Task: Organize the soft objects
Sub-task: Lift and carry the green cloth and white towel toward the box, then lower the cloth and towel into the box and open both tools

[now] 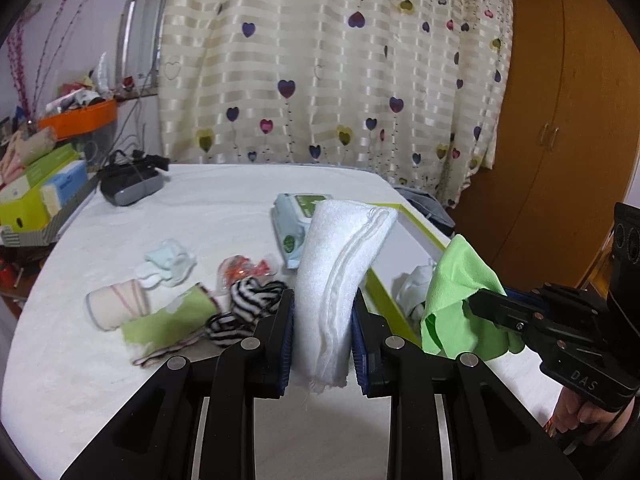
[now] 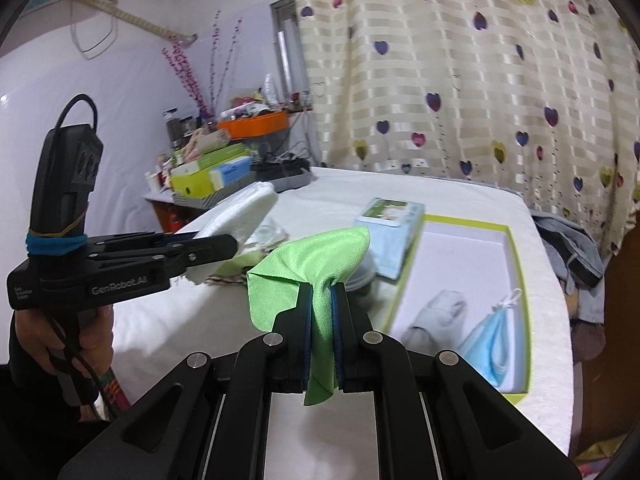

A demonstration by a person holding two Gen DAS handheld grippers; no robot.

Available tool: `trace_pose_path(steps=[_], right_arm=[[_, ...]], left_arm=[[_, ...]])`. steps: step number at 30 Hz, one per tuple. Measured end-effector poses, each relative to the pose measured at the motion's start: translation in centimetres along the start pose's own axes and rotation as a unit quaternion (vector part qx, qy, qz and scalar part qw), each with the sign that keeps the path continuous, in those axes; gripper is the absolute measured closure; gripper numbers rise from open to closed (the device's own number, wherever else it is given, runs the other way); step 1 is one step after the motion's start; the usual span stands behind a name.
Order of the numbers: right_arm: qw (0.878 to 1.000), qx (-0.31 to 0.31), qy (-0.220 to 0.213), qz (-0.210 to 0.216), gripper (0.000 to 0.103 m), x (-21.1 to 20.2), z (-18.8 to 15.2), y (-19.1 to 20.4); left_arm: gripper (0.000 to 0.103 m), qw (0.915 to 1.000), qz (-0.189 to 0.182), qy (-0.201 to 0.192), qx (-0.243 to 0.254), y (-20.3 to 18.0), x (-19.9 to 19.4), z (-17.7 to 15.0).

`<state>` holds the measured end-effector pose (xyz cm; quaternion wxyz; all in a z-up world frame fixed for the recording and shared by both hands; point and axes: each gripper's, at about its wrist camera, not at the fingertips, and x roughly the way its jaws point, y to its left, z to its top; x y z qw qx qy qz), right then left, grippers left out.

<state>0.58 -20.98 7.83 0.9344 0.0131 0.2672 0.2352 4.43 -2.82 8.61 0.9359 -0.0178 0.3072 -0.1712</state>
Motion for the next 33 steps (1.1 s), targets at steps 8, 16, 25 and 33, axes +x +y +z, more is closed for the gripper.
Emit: trace_pose_path(steps=[8,16,25,33], right_arm=[[1.000,0.018,-0.001,-0.018,0.094,0.5,0.8,-3.0],[0.998,0.051,0.000,-0.045,0.094,1.1,1.5,-7.5],[0.995,0.078,0.013,-0.067,0.094,2.7,2.3,-11.9],[0.992,0.094,0.033,-0.079,0.094,5.1,2.8,-14.9]], left_arm=[[0.079,0.9998,-0.011,0.014,0.013,-2.0,3.0,1.2],[0.079,0.9986,-0.024,0.032,0.034,-5.0,6.6,2.8],[0.079,0.9965,-0.034,0.061,0.046,-7.8,11.4,4.3],[0.079,0.9951,-0.021,0.086,0.042,-9.0,15.4,5.0]])
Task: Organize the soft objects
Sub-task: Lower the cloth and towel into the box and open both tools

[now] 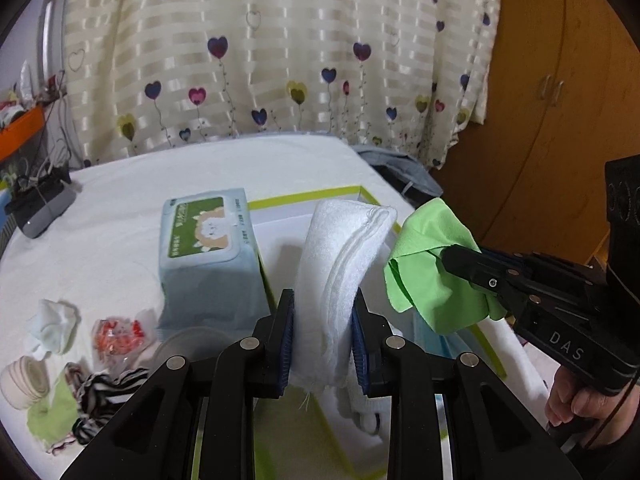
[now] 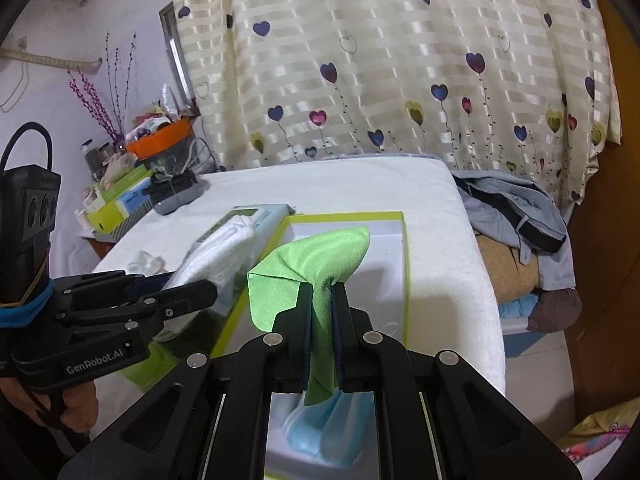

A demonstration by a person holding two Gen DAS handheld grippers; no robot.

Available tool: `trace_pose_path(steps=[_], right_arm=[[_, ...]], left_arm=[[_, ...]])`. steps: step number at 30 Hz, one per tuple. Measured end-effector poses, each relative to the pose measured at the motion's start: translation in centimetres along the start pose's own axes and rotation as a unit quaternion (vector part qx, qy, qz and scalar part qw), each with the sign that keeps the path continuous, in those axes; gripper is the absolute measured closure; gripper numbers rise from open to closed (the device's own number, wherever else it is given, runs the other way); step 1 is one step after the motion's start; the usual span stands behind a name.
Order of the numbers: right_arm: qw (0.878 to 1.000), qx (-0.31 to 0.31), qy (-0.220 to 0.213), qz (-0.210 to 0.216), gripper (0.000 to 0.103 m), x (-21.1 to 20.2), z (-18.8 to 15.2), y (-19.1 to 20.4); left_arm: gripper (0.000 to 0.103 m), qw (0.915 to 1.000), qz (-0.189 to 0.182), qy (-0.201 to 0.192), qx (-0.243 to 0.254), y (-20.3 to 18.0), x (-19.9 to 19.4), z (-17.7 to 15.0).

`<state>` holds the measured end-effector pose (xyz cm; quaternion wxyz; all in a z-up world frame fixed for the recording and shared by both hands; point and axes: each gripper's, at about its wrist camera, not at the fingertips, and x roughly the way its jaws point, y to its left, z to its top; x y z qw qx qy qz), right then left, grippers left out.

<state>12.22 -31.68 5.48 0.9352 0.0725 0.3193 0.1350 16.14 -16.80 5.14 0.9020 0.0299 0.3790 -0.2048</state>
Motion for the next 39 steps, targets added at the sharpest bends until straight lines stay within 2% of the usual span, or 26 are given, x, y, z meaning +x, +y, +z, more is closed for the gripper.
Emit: trace_pose_path(steps=[9,12,15,17,18,29,39], right_arm=[[0.999,0.008,0.043,-0.009,0.093,3.3,-0.5,-1.3],[0.999,0.005,0.047,-0.018,0.090,3.6,-0.7,-1.5],[0.999,-0.001,0.041,-0.030,0.079,3.2,-0.6,-1.4],[0.999,-0.002,0.038,-0.033,0.058,3.1,-0.5,-1.4],[0.999,-0.002,0.036,-0.036,0.055,3.0,-0.5,-1.5],[0.999,0.009,0.011,-0.046,0.055,-0.2,-0.9,-0.9],[0.999,0.006,-0.014,-0.038,0.055,-3.9,-1.9,1.6]], left_arm=[[0.078,0.9990,0.006,0.043,-0.006,-0.5,3.9,-0.1],[0.073,0.9985,0.002,0.054,-0.007,-0.6,4.7,-0.2],[0.066,0.9984,-0.002,0.056,-0.006,-0.8,4.9,-0.2],[0.064,0.9984,-0.007,0.055,-0.009,-0.7,4.9,-0.2],[0.063,0.9985,-0.008,0.053,-0.010,-0.8,4.8,-0.2],[0.062,0.9997,-0.015,0.017,0.003,-1.6,1.2,-0.1],[0.056,0.9999,-0.002,-0.017,0.003,-1.6,-3.4,-1.5]])
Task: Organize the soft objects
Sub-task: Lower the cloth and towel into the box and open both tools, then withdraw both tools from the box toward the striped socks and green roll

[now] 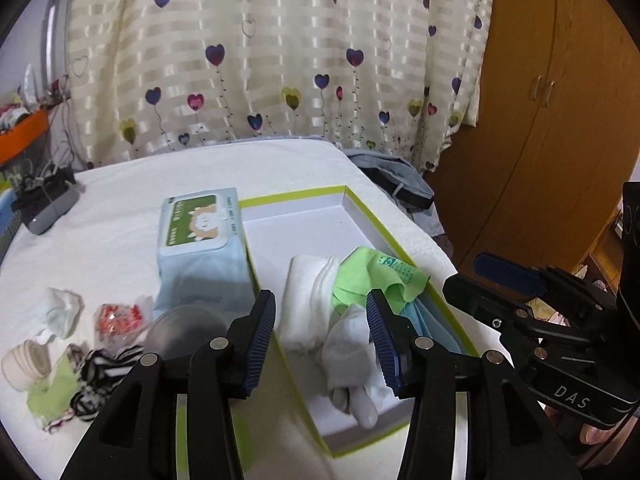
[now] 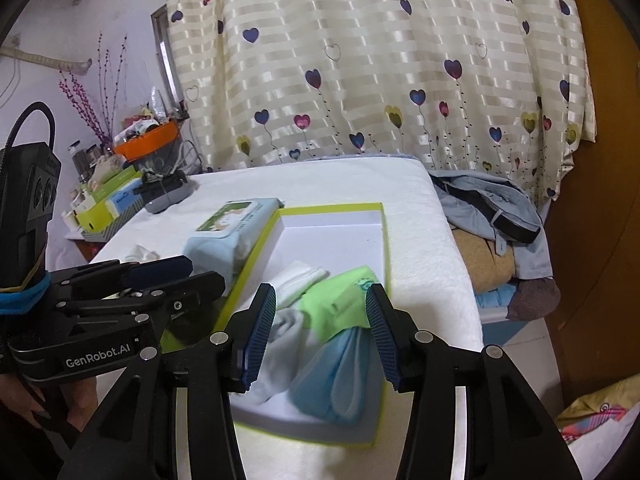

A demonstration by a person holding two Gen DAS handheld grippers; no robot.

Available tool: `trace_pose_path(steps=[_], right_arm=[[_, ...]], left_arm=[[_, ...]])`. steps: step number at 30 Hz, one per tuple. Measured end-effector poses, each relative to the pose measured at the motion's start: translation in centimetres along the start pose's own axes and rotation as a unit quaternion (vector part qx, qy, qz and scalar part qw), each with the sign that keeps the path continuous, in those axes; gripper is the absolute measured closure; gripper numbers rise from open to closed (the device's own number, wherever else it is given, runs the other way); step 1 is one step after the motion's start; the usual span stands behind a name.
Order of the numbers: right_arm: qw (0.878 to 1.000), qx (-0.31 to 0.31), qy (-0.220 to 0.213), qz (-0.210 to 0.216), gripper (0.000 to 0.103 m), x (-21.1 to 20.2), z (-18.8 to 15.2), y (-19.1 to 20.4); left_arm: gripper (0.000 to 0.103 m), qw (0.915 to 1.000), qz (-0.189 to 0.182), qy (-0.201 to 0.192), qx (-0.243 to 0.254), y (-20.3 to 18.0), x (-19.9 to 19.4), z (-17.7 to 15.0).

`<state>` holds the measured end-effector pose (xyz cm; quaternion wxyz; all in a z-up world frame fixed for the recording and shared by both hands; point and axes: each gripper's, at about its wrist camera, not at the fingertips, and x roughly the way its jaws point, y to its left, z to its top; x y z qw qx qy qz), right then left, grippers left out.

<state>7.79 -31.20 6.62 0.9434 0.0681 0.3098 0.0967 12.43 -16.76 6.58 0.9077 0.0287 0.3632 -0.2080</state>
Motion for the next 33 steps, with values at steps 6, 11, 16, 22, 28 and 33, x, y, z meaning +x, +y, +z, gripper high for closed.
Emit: trace_pose_path(steps=[6,11,16,22,28,33], right_arm=[[1.000,-0.003,-0.007,0.007,0.054,-1.5,-0.5,1.3],[1.000,-0.011,-0.013,0.013,0.054,-2.6,-0.8,2.5],[0.999,-0.021,-0.024,0.027,0.054,-3.8,-1.3,4.1],[0.997,-0.041,-0.030,0.053,0.053,-4.6,-1.9,6.6],[0.995,-0.058,-0.029,0.075,0.053,-4.5,-2.4,9.1],[0.992,-0.077,-0.021,0.097,0.053,-4.0,-2.8,11.7]], left_arm=[[0.056,0.9998,0.005,-0.019,0.007,0.0,-2.6,-1.2],[0.056,0.9994,0.007,-0.033,-0.003,0.4,-4.5,-1.9],[0.056,0.9989,0.005,-0.043,-0.017,1.4,-6.2,-2.8],[0.056,0.9974,0.034,-0.056,-0.028,3.2,-7.9,-4.0],[0.056,0.9955,0.068,-0.053,-0.040,5.7,-8.8,-5.7],[0.056,0.9932,0.081,-0.054,-0.064,8.6,-9.6,-6.9]])
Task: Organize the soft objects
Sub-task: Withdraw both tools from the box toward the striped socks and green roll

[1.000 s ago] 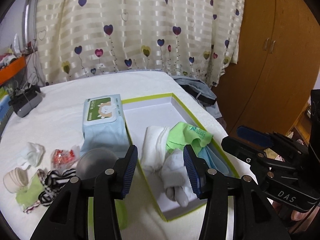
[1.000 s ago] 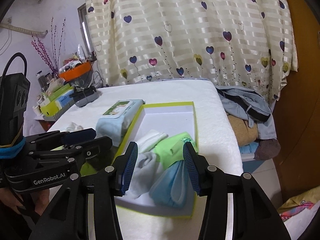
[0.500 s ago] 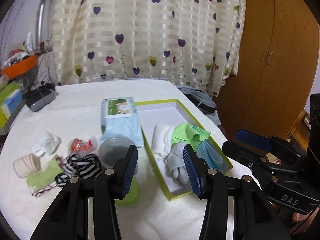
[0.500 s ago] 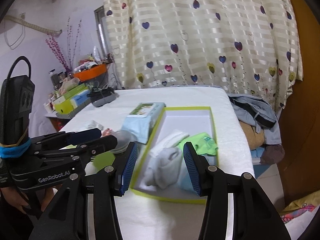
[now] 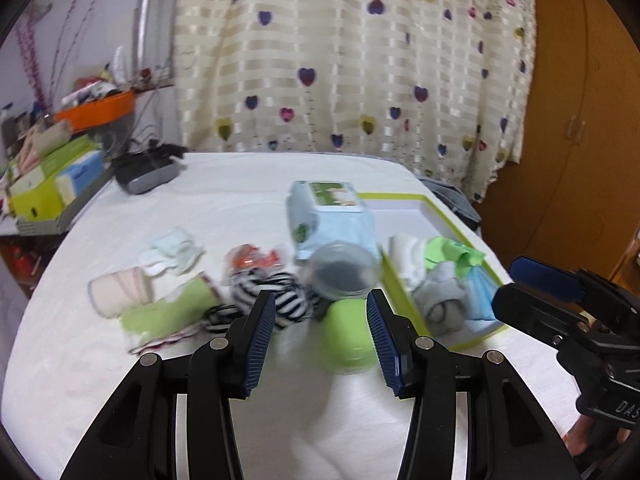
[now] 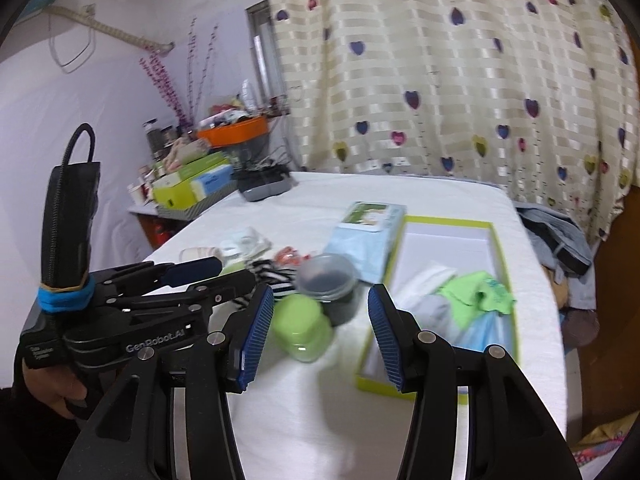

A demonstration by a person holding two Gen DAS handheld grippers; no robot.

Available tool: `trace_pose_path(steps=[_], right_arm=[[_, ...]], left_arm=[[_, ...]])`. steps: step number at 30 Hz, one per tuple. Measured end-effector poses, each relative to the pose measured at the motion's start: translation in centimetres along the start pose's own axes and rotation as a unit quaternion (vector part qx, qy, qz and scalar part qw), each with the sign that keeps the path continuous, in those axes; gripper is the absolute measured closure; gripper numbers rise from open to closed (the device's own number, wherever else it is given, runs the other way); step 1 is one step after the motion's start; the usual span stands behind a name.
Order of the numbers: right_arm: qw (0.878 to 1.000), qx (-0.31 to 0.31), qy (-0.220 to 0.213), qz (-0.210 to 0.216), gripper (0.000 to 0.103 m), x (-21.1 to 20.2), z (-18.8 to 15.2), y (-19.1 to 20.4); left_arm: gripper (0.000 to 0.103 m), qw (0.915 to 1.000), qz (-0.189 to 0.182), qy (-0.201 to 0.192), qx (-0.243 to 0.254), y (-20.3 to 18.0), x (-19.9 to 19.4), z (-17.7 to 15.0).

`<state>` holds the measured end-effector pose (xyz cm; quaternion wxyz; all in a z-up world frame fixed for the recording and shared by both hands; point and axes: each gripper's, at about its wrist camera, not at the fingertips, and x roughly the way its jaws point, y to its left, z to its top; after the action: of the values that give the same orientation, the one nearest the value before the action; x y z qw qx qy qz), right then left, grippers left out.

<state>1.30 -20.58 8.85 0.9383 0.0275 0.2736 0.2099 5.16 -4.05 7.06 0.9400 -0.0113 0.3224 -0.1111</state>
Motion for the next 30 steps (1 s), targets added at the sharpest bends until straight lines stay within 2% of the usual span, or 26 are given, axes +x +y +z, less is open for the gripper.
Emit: trace_pose_path(steps=[5,12,21,30], right_arm=[[1.000,-0.010,0.015,0.018,0.052,1.4,-0.1,2.2],[0.998,-0.030,0.037,0.037,0.053,3.0,-0.4,4.5],[0.996,-0.046,0.063,0.046,0.053,5.8,-0.4,6.0],[0.992,-0.076,0.096,0.035,0.053,10.0,0.3,7.8]], left_arm=[[0.056,0.9998,0.014,0.001,-0.016,2.6,-0.2,-0.6],[0.056,0.9993,0.007,0.006,-0.036,6.1,-0.3,-1.6],[0.056,0.9983,0.028,0.011,-0.050,9.8,0.4,-2.4],[0.056,0.9973,0.036,0.027,-0.059,12.7,2.1,-2.6]])
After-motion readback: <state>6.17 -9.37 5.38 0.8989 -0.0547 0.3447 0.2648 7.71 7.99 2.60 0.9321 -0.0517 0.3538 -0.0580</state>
